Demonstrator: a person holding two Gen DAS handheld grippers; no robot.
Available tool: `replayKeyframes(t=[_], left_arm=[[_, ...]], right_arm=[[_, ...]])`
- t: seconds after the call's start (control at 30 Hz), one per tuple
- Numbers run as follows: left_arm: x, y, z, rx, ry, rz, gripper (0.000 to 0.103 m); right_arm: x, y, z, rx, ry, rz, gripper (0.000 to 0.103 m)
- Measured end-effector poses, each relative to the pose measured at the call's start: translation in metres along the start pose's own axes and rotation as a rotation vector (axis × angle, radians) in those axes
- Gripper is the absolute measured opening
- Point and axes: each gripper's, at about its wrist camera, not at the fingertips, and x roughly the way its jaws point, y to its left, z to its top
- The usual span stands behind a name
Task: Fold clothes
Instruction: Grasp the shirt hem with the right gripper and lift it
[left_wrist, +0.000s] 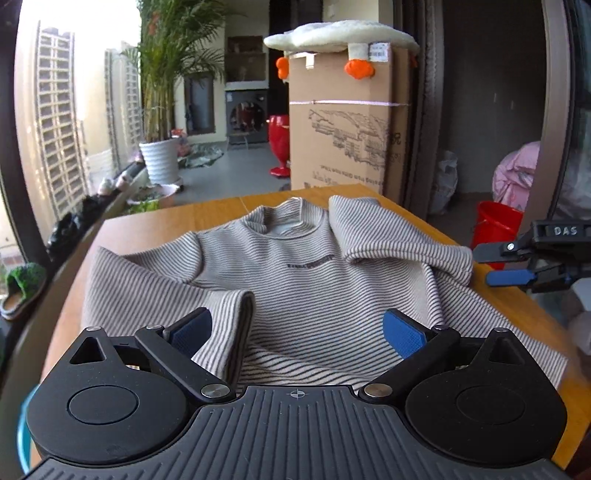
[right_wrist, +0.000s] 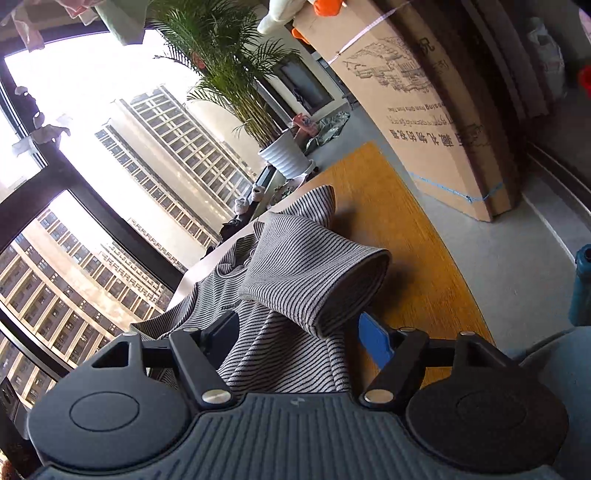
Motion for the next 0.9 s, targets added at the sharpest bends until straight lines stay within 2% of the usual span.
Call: replayKeyframes(t=[0.03,0.1,0.13,0.17,0.3,0.33,0.37,0.47,0.53,0.7,0.9], left_arm=[[0.002,0.01,0.001,-0.082,0.002,-0.083,0.102],[0.006,0.023,0.001,-0.169,-0.003,-0.176,0.103],[0.01,0.031,0.0,-0.196,-0.007,-0.219,0.103],[0.013,0.038,-0.001,-0.207,-0.008,-0.246,0.103],[0.03,0.059,-0.003,-0.262,0.005,-0.325,0.103],[0.033,0.063,-0.002,-0.287,0.007,-0.337,0.103],[0.036,0.067,-0.003,-0.314,0.002,-0.355,0.103],[0.038,0.078,-0.01,-0.374,-0.048,-0.425,0.103],[0.033,0.085,-0.013,-0.405,-0.073,-0.451,0.103],[0.015,0.096,-0.017,-0.468,-0.117,-0.502,0.103],[0.013,0.092,-0.016,-0.453,-0.096,-0.483,0.103]], right_arm=[[0.004,-0.002,-0.001,0.019,-0.005,-0.029,0.066],[0.013,-0.001,0.0,0.032,-0.019,-0.075,0.065],[0.018,0.002,0.001,0.03,-0.022,-0.086,0.061],[0.023,0.004,0.002,0.029,-0.024,-0.098,0.055],[0.046,0.024,0.015,-0.027,-0.038,-0.143,0.043],[0.051,0.029,0.02,-0.04,-0.039,-0.158,0.032],[0.056,0.034,0.025,-0.055,-0.039,-0.179,0.014],[0.055,0.055,0.049,-0.136,-0.066,-0.244,0.005],[0.045,0.071,0.066,-0.212,-0.1,-0.282,0.004],[0.012,0.117,0.117,-0.42,-0.215,-0.452,0.004],[-0.008,0.18,0.148,-0.601,-0.316,-0.573,0.004]])
